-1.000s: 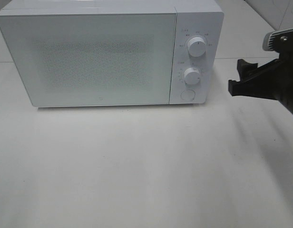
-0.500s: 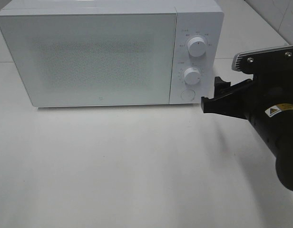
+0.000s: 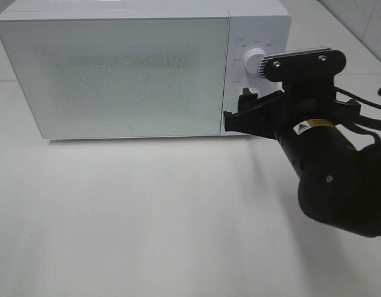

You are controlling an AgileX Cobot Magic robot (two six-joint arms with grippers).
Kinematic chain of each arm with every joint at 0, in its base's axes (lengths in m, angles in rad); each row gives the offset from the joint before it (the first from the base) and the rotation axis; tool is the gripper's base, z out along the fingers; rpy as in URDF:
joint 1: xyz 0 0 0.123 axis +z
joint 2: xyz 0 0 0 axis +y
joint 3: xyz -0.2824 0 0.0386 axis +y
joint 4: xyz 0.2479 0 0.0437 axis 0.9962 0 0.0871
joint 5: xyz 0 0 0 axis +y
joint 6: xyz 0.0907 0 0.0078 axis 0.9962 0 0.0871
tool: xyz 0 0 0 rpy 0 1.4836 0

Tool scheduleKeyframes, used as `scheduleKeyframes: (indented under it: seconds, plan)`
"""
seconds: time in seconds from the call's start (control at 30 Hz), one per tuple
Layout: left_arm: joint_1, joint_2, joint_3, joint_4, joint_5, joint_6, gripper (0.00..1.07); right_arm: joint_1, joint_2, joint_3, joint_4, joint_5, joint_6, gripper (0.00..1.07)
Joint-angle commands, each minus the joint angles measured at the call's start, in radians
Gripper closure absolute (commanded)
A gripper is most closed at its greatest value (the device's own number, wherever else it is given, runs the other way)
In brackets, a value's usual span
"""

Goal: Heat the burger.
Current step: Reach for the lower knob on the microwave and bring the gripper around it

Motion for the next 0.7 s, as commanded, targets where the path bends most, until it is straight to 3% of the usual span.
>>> scheduleKeyframes:
  seconds: [0.03, 0.27, 0.7]
  plan:
    - [0.001, -0.024, 0.003, -0.011, -0.01, -0.001, 0.07, 0.005, 0.032, -0.032, -0.003, -0.006, -0.011, 0.3]
    - [0.001, -0.024, 0.003, -0.011, -0.01, -0.001, 0.07, -0.001, 0.137, -0.12, -0.012, 0.018, -0.007, 0.24]
    - [0.001, -0.024, 0.003, -0.011, -0.01, -0.001, 0.07, -0.051, 0.244, -0.204, -0.011, -0.03, 0.075, 0.26]
